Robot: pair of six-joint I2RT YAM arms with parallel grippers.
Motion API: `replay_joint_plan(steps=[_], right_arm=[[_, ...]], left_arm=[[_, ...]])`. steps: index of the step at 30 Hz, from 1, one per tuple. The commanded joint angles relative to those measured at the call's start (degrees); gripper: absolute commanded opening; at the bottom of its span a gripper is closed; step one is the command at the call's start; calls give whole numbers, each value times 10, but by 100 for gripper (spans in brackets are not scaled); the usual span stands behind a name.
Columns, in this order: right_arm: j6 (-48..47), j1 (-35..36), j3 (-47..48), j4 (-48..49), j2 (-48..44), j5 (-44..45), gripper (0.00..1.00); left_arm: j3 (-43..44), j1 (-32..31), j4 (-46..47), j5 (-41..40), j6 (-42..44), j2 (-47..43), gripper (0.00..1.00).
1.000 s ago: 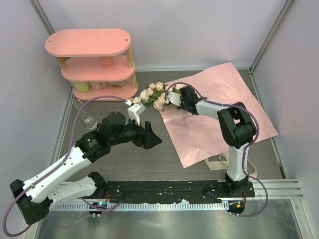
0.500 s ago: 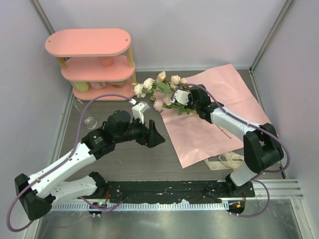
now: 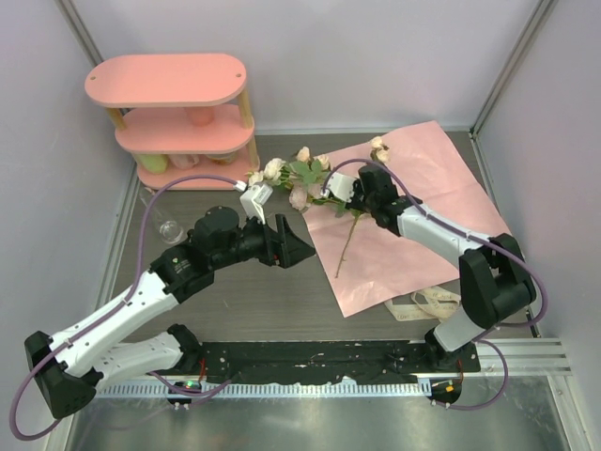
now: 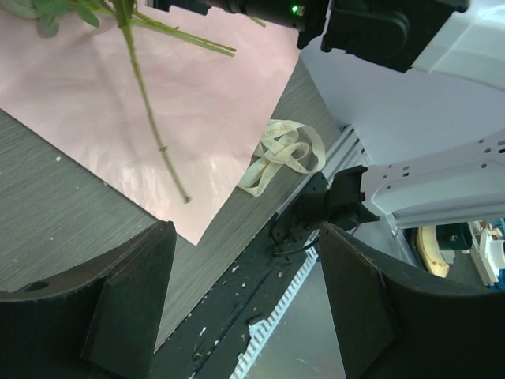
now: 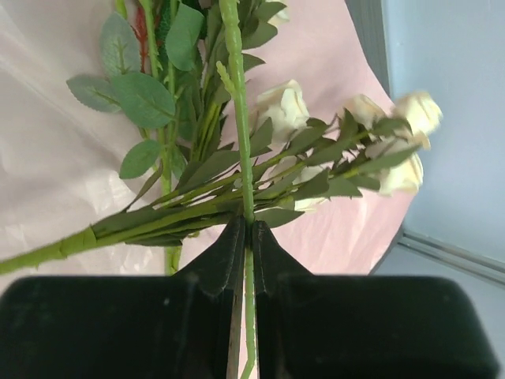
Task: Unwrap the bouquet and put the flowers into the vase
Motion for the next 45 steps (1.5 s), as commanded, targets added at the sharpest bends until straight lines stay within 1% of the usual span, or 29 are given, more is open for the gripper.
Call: replay_joint_plan(steps=[1,3,7,9,10,12,13,14,16,20,23,24,25,29,31,32,33,36,38,39,43,45], right_arm=[[20,4,-3,37,25,-18,1],[22,4,4,16,44,-24,1],[24,4,5,15,67,-7,2],[48,4,16,8,74,-1,11],[63,3,25,4,79,-3,21],[99,3,59,-35,83,-39,27],[113,3,69,-46,88,-53,37],[122,3,78,-56,91,-64,42],[147,4,91,-55,96,-80,49],[159,11,96,-37,119,-81,51],[156,21,111,-43,144,-81,49],[155,24,124,-51,151,-81,47],[155,25,125,-53,156,-102,46],[160,32,132,-40,176,-101,43],[166,36,138,-29,181,-91,30],[168,40,140,-25,177,-45,24],[174,48,142,-19,170,-35,16],[195,58,151,-12,114,-25,9],[202,61,159,-30,67,-32,6],[208,63,164,-35,52,-33,2],[231,64,165,-57,-21,-43,1],[236,64,159,-58,-61,-51,1]], left_arm=[[-2,0,60,14,-38,5,77],[-7,1,68,16,-42,2,77],[-11,1,60,12,-39,-9,77],[-12,1,58,11,-36,-12,77],[-13,0,54,10,-36,-13,77],[-16,1,52,11,-33,-17,77],[-17,1,51,11,-32,-19,77],[-19,1,50,9,-32,-20,77],[-22,1,49,8,-28,-25,77],[-22,1,41,5,-23,-31,77],[-22,1,36,2,-18,-35,77],[-22,1,34,2,-17,-34,77],[-22,1,30,2,-16,-35,77],[-20,1,24,1,-15,-34,79],[-18,1,17,-5,-17,-34,80],[-17,1,15,-9,-18,-36,81],[-16,0,13,-13,-20,-38,81],[-8,1,1,-30,-17,-46,81],[0,2,-1,-44,-17,-50,82],[4,2,3,-48,-17,-53,82],[18,8,39,-36,-44,-48,82],[26,10,70,-14,-65,-39,82]])
